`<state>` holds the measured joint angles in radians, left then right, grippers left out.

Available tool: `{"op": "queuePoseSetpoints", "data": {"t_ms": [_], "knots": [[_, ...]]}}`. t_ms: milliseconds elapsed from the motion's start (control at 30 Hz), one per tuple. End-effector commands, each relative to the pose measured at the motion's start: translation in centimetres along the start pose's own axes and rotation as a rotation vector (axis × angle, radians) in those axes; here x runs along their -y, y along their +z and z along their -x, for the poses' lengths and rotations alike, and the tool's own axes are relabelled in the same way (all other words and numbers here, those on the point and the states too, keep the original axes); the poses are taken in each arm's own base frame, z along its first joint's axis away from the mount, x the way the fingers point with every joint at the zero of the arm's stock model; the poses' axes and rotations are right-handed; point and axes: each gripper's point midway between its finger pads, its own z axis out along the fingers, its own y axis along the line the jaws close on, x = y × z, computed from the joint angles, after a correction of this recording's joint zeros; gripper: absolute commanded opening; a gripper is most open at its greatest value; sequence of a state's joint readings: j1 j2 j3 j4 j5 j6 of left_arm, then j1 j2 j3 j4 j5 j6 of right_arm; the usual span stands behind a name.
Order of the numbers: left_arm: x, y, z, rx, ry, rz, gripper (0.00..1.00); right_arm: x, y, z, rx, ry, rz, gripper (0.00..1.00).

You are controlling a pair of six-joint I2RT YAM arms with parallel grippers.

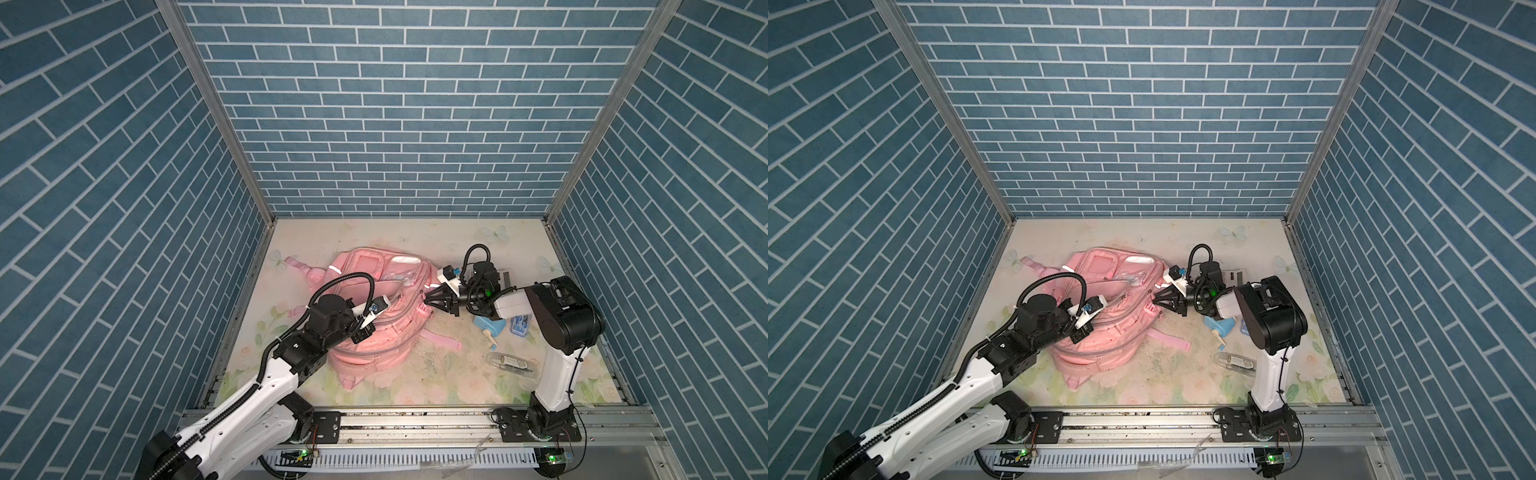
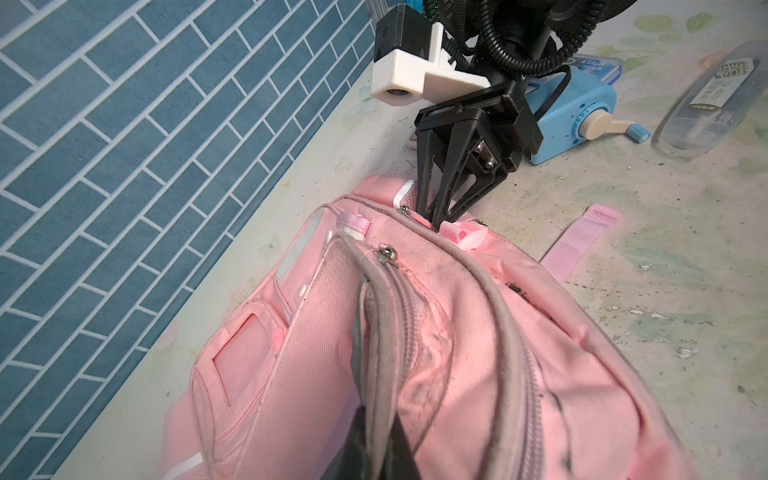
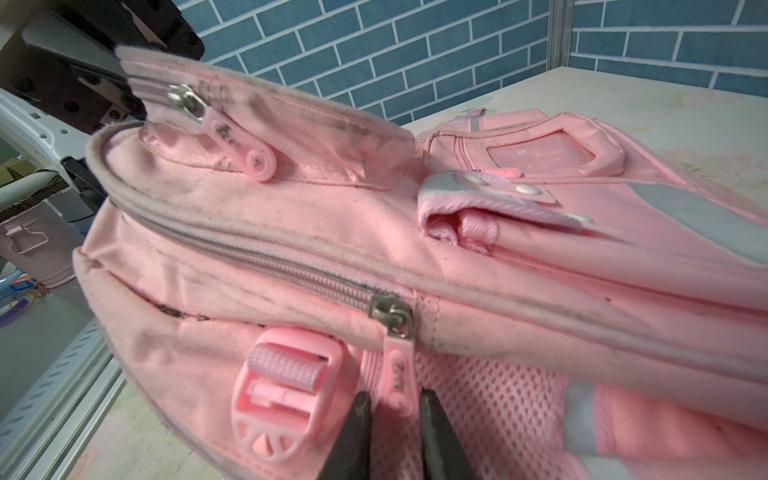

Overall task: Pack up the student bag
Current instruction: 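Close the right gripper on the pink zipper pull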

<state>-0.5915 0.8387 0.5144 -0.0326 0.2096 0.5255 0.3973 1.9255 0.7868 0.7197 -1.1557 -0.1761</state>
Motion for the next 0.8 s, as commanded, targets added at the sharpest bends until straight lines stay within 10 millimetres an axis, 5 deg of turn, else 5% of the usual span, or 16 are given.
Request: {"op": "queuePoseSetpoints", "data": {"t_ms": [0, 500, 767], "knots": [[-1.9, -1.0, 3.7, 0.142, 0.015, 0.078, 0.00, -0.7, -0.3, 0.9, 0.020, -0.034, 0.017, 0.22], [-1.5, -1.3, 4.1, 0.164, 0.025, 0.051, 0.00, 0.9, 0.8, 0.7, -0.015, 0.043, 0.105, 0.40], [-1.7, -1.0, 4.1, 0.161, 0.019, 0.059, 0.00, 0.6, 1.0, 0.8, -0.024, 0.044, 0.150, 0.30]]}}
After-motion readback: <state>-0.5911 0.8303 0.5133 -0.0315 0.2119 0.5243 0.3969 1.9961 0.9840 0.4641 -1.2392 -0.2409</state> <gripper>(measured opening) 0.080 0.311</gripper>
